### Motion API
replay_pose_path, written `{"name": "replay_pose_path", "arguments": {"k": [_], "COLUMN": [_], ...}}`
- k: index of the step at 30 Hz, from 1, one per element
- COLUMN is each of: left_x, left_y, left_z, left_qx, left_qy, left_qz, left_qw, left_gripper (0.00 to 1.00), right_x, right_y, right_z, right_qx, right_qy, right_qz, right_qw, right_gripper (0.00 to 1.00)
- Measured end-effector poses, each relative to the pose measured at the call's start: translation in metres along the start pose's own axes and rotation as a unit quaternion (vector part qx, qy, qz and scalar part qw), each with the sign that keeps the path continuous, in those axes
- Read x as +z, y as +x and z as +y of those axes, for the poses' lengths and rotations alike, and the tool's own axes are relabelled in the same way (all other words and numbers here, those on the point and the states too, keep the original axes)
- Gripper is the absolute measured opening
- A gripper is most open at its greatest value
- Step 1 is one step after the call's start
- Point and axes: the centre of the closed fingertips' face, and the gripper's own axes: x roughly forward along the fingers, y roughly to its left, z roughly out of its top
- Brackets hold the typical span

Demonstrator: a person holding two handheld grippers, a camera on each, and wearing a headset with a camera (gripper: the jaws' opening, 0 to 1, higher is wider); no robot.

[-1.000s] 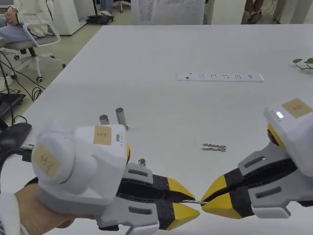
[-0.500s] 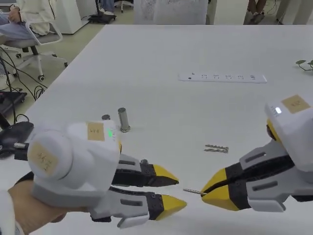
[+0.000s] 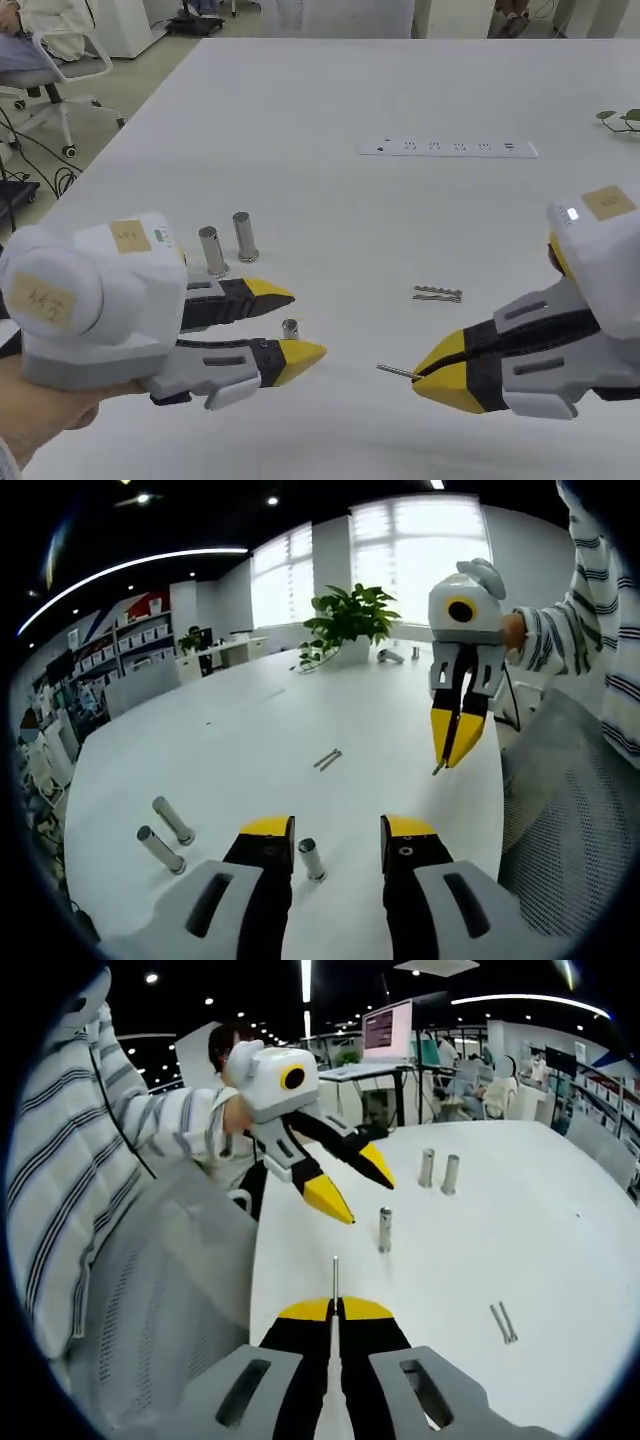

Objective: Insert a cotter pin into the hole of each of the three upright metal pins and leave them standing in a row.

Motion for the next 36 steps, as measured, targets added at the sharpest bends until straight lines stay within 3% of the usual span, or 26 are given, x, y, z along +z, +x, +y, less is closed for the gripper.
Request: {"name": "replay_pose_path", "arguments": {"k": [3, 5, 16, 30, 33, 36], "left_x": [-0.01, -0.019, -0.052, -0.06, -0.059, -0.061], "left_y": [0.003, 0.006, 0.023, 0.034, 0.036, 0.037], "left_z": [0.006, 0.008, 0.011, 0.014, 0.014, 0.014], "left_qx": [0.003, -0.001, -0.006, -0.005, -0.004, -0.001], "left_qy": [-0.007, -0.031, -0.048, -0.057, -0.075, -0.069], "left_qz": [0.009, 0.014, 0.054, 0.058, 0.052, 0.054], "left_qw": [0.9999, 0.9994, 0.9974, 0.9967, 0.9958, 0.9962], "left_gripper": [0.35, 0.35, 0.33, 0.27, 0.23, 0.22], "right_x": [0.0, -0.001, -0.004, -0.011, -0.013, -0.014], "right_y": [0.001, 0.001, 0.003, 0.009, 0.01, 0.011], "right_z": [0.0, -0.001, -0.004, -0.008, -0.009, -0.011], "right_qx": [-0.003, -0.005, -0.014, -0.024, -0.025, -0.027], "right_qy": [0.005, 0.01, 0.028, 0.043, 0.043, 0.046], "right_qz": [-0.001, -0.002, -0.003, 0.014, 0.019, 0.022], "right_qw": [1.0, 0.9999, 0.9995, 0.9987, 0.9986, 0.9983], "right_gripper": [0.02, 0.02, 0.02, 0.02, 0.02, 0.02]}}
